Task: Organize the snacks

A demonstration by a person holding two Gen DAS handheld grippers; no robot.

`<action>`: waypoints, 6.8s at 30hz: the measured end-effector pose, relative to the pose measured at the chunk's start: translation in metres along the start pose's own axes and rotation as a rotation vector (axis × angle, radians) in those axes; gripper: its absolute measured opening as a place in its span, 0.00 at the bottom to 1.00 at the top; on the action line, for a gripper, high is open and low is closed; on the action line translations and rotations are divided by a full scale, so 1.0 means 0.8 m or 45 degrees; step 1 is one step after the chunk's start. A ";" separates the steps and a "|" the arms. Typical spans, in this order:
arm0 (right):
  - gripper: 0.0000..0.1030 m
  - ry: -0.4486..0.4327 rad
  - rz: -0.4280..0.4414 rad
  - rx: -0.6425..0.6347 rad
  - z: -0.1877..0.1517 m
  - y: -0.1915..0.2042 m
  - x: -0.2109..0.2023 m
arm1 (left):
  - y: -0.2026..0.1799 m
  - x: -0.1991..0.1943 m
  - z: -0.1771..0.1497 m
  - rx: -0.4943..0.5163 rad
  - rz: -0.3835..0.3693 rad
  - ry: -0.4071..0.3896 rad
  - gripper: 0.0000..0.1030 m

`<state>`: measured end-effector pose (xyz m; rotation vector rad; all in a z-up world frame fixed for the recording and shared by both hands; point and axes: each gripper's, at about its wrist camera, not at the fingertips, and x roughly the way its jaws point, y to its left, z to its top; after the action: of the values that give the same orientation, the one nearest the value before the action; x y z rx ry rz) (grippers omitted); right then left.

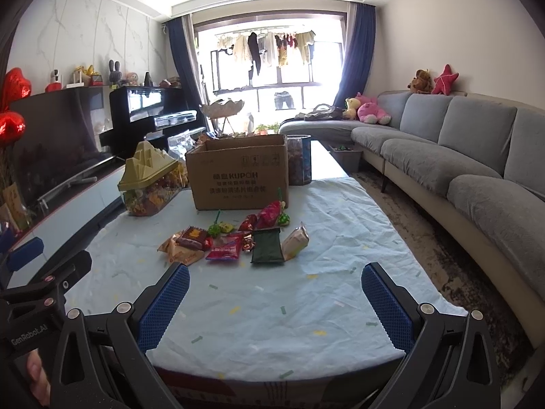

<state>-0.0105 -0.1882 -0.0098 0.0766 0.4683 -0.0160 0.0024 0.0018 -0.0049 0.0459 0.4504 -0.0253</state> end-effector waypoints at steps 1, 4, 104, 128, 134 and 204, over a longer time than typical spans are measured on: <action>0.99 0.006 0.001 0.002 -0.001 0.001 0.001 | 0.001 0.002 -0.001 0.004 0.011 0.000 1.00; 0.99 0.029 0.005 -0.002 -0.002 0.002 0.009 | 0.002 0.009 -0.004 0.009 0.009 0.011 1.00; 0.18 0.353 0.152 0.061 0.049 -0.014 0.238 | -0.049 0.223 0.048 0.086 -0.063 0.203 0.44; 0.16 0.159 0.222 0.037 0.120 0.009 0.222 | -0.032 0.221 0.109 0.074 -0.113 0.055 0.44; 0.16 0.117 0.233 0.043 0.148 0.018 0.240 | -0.026 0.241 0.135 0.077 -0.110 0.031 0.44; 0.72 0.200 0.091 0.000 0.179 0.028 0.272 | 0.004 0.263 0.166 -0.005 -0.035 0.221 0.95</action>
<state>0.2492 -0.1767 0.0211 0.0953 0.6221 0.0601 0.2496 -0.0049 0.0233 0.0378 0.6246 -0.0480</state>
